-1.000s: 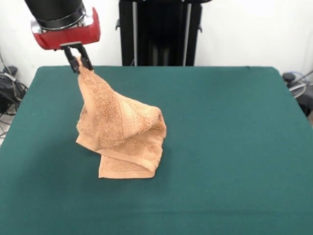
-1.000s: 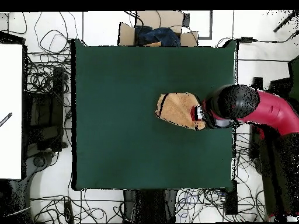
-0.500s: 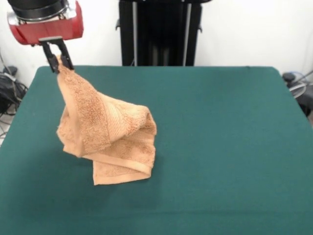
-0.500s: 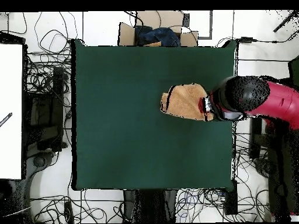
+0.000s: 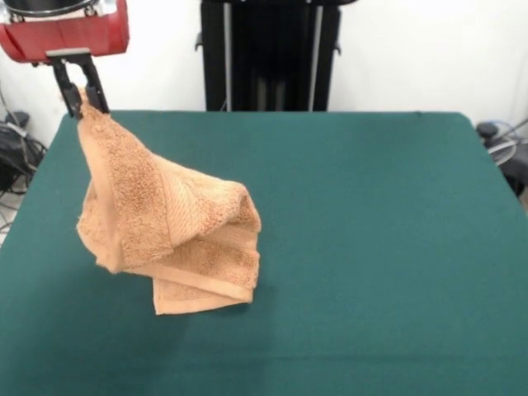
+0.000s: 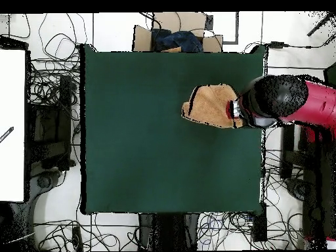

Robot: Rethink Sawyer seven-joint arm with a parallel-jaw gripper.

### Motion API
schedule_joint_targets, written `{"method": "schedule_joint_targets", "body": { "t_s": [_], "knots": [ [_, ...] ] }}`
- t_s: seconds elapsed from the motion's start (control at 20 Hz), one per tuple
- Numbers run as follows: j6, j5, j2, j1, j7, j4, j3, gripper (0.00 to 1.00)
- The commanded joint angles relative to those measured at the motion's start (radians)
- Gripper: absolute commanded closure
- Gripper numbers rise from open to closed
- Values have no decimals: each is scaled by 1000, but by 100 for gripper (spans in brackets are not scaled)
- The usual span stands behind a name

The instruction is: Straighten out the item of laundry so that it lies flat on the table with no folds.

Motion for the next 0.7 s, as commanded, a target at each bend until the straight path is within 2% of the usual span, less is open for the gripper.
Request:
{"method": "schedule_joint_targets", "body": {
  "t_s": [0.05,0.4,0.7],
  "knots": [
    [156,-61,-25,57,-248,-105,63,100],
    [218,-61,-55,80,-227,-111,45,100],
    [208,-49,-97,80,-218,-94,43,100]
  ]
}}
